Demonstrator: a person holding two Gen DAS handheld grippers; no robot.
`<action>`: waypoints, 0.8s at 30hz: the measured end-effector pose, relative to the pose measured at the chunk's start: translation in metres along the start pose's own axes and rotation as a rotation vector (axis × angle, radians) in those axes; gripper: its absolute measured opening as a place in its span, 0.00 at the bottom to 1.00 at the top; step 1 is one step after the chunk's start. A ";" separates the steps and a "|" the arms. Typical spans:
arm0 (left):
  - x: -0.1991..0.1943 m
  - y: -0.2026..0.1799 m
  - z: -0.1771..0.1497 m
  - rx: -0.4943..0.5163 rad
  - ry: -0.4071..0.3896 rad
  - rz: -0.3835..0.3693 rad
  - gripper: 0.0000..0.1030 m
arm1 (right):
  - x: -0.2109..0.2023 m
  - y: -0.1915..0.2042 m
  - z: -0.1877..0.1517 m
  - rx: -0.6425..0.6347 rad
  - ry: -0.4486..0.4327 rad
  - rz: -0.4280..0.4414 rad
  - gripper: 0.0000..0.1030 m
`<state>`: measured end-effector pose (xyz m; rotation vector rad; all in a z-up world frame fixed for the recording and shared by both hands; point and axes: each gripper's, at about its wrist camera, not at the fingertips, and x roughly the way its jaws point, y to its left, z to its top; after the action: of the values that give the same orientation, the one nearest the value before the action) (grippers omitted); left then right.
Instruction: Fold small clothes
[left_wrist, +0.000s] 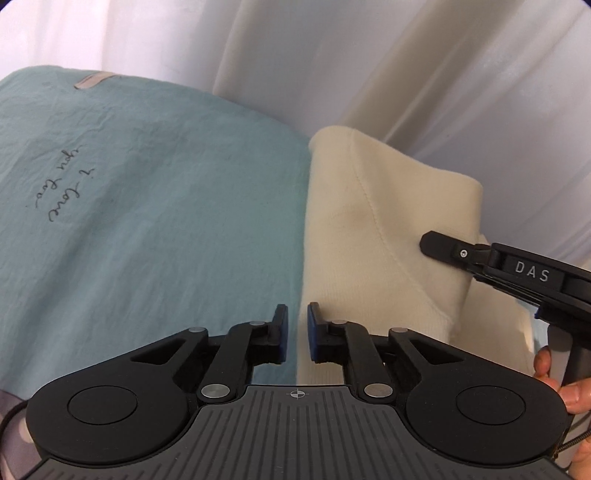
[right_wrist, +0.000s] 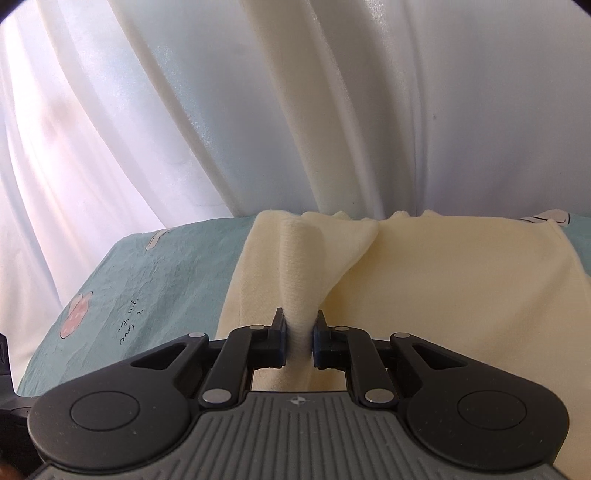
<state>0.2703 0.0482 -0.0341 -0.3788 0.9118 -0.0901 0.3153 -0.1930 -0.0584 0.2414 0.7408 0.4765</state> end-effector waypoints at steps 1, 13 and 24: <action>0.000 -0.003 -0.001 0.004 0.000 -0.009 0.12 | -0.005 -0.008 -0.001 0.024 -0.004 -0.005 0.11; 0.010 -0.036 -0.015 0.125 0.017 -0.047 0.12 | -0.014 -0.100 -0.024 0.411 0.023 0.126 0.27; 0.003 -0.040 -0.015 0.073 0.013 0.007 0.38 | -0.012 -0.050 -0.007 0.082 -0.016 -0.027 0.12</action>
<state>0.2637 0.0057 -0.0307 -0.3070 0.9199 -0.1194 0.3188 -0.2418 -0.0748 0.3114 0.7479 0.4190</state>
